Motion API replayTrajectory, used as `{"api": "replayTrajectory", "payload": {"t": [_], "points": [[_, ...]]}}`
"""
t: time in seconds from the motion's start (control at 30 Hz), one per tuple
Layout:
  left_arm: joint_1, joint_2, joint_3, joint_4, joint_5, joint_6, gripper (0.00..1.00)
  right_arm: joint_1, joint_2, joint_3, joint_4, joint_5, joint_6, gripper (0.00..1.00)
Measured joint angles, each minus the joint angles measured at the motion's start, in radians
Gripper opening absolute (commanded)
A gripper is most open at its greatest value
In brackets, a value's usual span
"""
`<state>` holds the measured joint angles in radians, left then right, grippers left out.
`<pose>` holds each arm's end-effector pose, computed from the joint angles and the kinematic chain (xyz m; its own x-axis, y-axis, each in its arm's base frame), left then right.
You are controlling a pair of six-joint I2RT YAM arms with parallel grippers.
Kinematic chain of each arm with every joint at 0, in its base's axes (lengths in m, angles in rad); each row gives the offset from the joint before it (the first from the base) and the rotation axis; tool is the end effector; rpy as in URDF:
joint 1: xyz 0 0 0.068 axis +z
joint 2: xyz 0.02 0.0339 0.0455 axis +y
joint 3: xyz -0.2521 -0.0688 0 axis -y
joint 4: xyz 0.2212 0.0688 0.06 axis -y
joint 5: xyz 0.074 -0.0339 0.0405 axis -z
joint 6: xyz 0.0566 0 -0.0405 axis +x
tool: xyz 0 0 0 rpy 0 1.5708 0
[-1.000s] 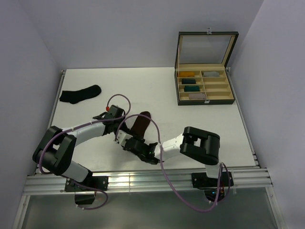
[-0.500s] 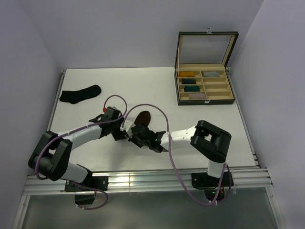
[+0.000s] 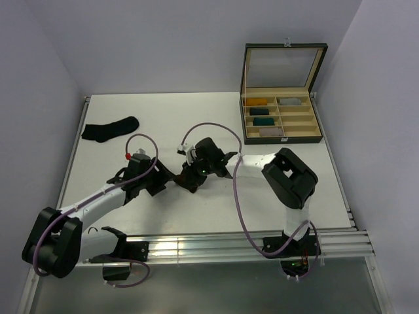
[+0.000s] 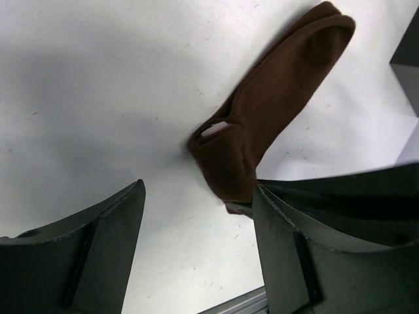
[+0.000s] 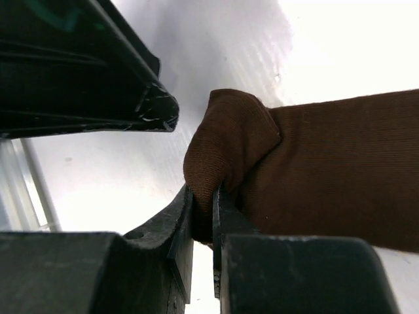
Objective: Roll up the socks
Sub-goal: Roll the sock at the center of the board.
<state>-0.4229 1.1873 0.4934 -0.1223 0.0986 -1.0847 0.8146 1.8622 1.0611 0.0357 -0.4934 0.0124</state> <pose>0.2014 -0.0968 0.1570 -0.7259 -0.6382 -0.2566 -0.3679 0.6754 -0.6392 0.2404 0.2939 0.1521 -0.4862 -0.4995 -0.7170 -0.8691 0.3621 0.3371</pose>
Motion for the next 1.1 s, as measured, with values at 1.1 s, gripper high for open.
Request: {"api": "replayTrajectory", "payload": {"t": [1.1], "points": [[-0.063, 0.168, -0.058, 0.297, 0.014, -0.132, 0.64, -0.209, 0.214, -0.078, 0.389, -0.476, 0.524, 0.0]]}}
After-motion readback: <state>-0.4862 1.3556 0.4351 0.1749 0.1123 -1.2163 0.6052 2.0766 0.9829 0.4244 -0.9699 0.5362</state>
